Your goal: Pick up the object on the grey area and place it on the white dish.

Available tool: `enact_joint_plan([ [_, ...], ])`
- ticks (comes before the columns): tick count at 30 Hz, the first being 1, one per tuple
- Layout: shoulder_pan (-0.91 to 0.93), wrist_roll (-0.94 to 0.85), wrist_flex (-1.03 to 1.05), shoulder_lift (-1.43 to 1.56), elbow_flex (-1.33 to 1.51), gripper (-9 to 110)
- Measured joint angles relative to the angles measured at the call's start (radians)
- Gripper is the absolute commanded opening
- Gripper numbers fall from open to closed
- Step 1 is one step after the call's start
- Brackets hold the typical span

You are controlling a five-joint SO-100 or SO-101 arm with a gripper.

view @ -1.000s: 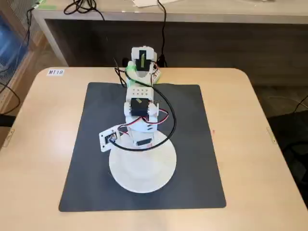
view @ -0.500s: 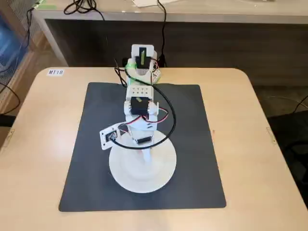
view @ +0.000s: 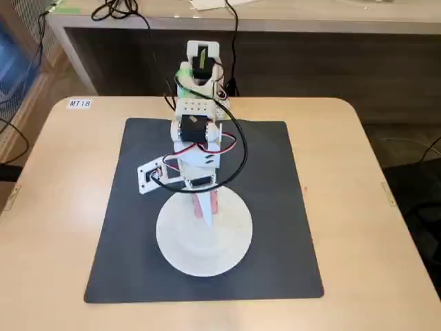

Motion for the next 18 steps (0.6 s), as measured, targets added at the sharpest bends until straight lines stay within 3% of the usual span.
enact_joint_plan([
  [7, 0.000, 0.003, 0.000, 0.181, 0.035, 51],
  [9, 0.000, 0.009, 0.000, 0.259, 0.048, 41],
  [13, 0.000, 0.067, 0.000, 0.476, 0.081, 4],
  [18, -0.002, 0.153, -0.029, 0.821, 0.252, 0],
])
